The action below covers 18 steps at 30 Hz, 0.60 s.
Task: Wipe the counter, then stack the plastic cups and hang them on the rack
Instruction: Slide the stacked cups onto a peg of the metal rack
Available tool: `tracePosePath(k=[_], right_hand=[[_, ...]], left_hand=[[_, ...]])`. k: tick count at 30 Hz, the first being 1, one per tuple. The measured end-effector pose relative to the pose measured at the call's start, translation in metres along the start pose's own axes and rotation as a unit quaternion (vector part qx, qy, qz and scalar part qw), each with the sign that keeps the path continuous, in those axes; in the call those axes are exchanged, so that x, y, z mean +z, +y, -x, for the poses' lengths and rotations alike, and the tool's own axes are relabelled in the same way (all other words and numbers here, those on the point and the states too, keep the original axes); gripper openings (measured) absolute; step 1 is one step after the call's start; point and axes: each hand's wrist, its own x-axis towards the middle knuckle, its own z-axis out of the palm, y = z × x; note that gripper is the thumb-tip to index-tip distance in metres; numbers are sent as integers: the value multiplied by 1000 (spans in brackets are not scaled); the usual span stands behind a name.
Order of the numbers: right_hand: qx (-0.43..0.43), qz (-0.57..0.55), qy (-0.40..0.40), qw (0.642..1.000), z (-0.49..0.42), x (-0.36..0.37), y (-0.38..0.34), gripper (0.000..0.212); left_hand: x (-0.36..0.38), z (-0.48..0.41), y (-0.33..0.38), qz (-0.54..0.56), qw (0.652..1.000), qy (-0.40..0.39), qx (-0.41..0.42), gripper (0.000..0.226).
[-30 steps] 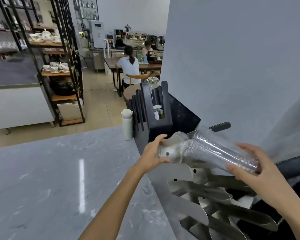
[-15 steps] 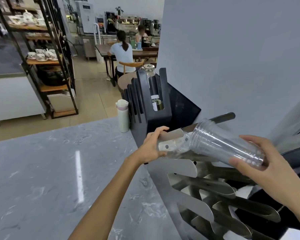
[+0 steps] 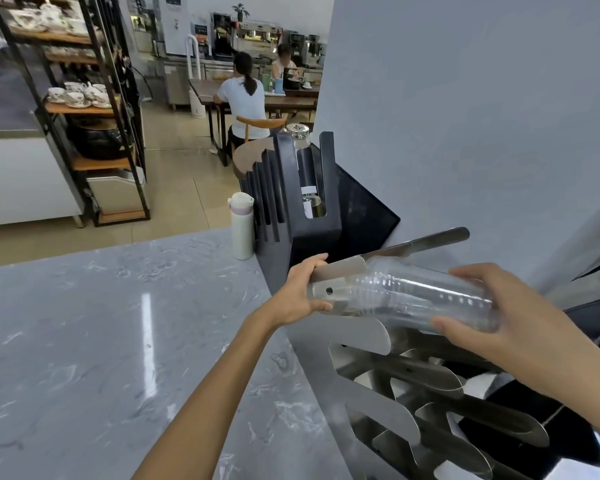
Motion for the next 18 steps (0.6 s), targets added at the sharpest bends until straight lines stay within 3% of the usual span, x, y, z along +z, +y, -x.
tracePosePath(k=[5, 18], right_hand=[[-25, 136, 13, 990, -34, 24, -22, 68], [-53, 166, -43, 984, -75, 69, -39, 79]], left_hand=[[0, 2, -6, -32, 999, 0, -4, 79], [5, 18, -14, -26, 999, 27, 10, 85]])
